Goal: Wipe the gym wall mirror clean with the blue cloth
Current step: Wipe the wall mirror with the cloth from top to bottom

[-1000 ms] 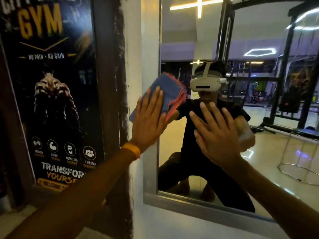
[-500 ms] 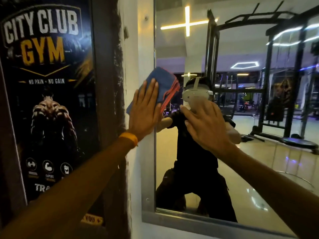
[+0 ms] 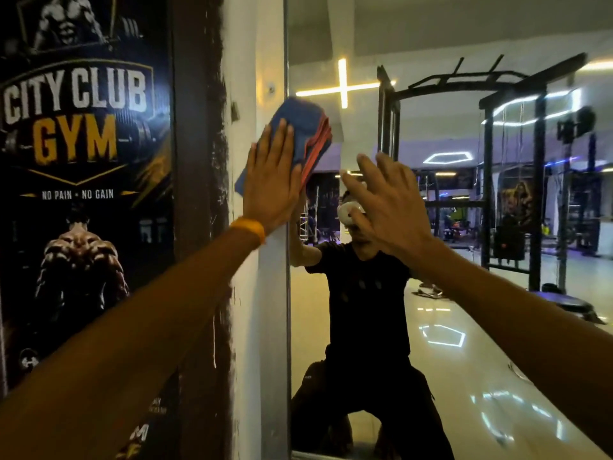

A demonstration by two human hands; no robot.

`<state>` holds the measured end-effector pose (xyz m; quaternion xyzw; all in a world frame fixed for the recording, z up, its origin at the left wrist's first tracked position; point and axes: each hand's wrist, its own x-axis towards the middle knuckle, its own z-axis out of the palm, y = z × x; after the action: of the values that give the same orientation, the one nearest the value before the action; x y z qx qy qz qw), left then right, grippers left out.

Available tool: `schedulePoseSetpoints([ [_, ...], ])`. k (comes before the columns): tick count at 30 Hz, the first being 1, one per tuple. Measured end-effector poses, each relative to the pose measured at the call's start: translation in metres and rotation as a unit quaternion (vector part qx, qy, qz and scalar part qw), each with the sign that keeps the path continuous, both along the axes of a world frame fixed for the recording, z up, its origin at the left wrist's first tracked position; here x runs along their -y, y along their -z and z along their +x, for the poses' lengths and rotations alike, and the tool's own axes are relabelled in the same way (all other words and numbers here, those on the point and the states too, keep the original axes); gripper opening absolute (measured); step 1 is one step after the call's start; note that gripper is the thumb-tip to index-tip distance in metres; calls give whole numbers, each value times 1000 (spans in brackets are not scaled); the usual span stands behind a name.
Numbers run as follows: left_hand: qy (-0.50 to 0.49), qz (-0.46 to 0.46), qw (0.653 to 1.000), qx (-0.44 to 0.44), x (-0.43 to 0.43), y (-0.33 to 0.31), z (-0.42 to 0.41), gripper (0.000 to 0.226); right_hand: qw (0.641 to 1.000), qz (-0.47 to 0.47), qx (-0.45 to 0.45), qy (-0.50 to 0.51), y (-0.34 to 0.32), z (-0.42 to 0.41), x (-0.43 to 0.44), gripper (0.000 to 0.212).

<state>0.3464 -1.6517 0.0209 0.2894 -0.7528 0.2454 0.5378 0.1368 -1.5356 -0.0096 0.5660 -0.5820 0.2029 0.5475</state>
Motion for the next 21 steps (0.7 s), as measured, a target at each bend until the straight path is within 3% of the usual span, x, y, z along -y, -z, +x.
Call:
schedulePoseSetpoints([
  [3, -18, -15, 999, -26, 3, -13, -8, 81, 1000, -8, 17, 3, -16, 3, 6, 64],
  [8, 12, -22, 999, 27, -1, 103, 2, 78, 999, -24, 22, -27, 6, 0, 8, 63],
  [10, 20, -27, 998, 48, 1, 91, 9, 72, 999, -17, 16, -23, 1, 0, 2, 62],
  [16, 1, -21, 1000, -3, 2, -46, 2, 76, 1000, -1, -10, 21, -6, 1, -2, 62],
  [18, 6, -28, 999, -20, 1, -33, -6, 75, 1000, 3, -17, 26, -9, 3, -4, 61],
  [21, 11, -22, 1000, -13, 1, 40, -7, 70, 999, 5, -30, 28, -24, 5, -8, 56],
])
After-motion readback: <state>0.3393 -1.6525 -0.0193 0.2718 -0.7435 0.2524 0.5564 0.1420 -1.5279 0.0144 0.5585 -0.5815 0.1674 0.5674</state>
